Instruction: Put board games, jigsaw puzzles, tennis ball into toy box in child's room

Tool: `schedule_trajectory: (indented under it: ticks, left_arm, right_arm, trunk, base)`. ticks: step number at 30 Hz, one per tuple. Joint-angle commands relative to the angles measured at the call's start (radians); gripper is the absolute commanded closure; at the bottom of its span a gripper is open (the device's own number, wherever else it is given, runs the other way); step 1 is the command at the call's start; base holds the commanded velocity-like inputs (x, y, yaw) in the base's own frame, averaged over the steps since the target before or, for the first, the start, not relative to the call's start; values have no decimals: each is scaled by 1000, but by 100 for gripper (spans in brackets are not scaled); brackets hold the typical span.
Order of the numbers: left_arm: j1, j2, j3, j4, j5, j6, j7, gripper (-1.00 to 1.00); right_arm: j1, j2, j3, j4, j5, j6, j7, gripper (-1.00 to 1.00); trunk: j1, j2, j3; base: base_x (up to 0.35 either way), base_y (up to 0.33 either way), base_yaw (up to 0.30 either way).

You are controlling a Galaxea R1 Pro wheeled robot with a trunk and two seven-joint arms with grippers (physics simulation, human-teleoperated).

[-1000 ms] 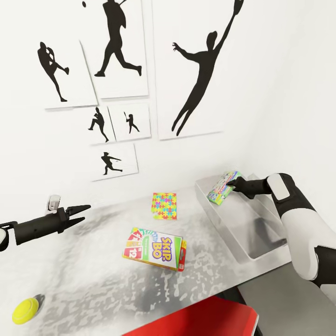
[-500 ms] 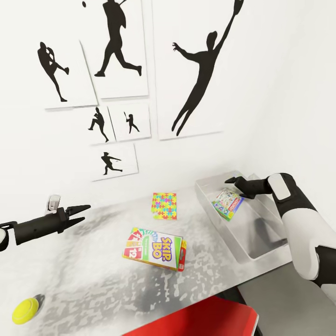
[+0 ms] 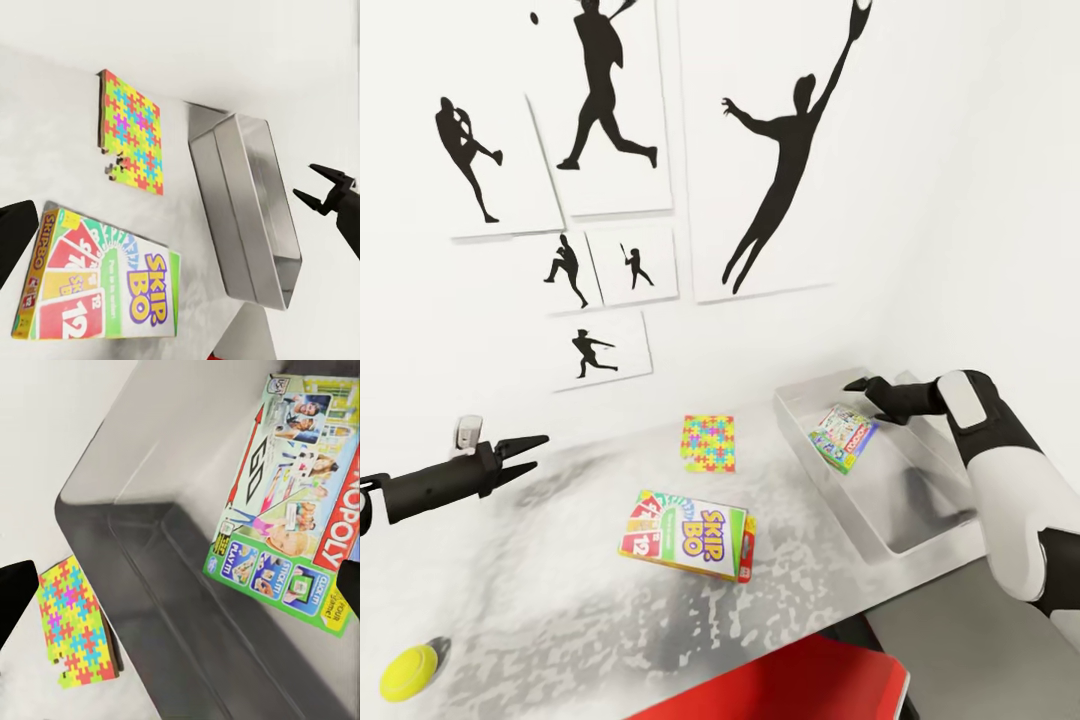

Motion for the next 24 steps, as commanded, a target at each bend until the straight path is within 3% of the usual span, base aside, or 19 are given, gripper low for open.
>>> schedule_trajectory:
  ticks: [1, 8, 12, 16, 19, 20, 24]
  left_arm:
    - [-1, 0, 3, 0, -9, 4, -10, -100]
    - [-1, 1, 14, 0, -9, 5, -10, -100]
    - [-1, 1, 18, 0, -8, 5, -11, -100]
    - [0, 5, 19, 0, -7, 5, -11, -100]
    - [2, 12, 19, 0, -8, 6, -12, -100]
    - [3, 15, 20, 0, -8, 6, -12, -100]
    - [10, 36, 20, 0, -8, 6, -32, -100]
  right_arm:
    - [2, -1, -2, -10, -7, 8, -1, -100]
    - [37, -2, -1, -144, -31, 67, 71, -100]
    - [117, -3, -1, -320, -75, 80, 126, -100]
    - [199, -6, 0, -443, -183, 80, 138, -100]
    - [282, -7, 1, -524, -304, 80, 142, -100]
    - [300, -7, 1, -542, -326, 80, 143, -100]
    - [456, -6, 8, -710, -441, 80, 147, -100]
  trunk:
    - [1, -2, 0]
    - [1, -2, 10]
    - [1, -2, 16]
    - [1, -2, 22]
    - [1, -2, 27]
    - [1, -2, 28]
    - [1, -2, 35]
  base:
    - [0, 0, -105]
    - [-1, 0, -109]
    - [-88, 0, -111]
    - [-239, 0, -112]
    - [-220, 0, -110]
    - [-129, 0, -100]
    - [-54, 0, -65]
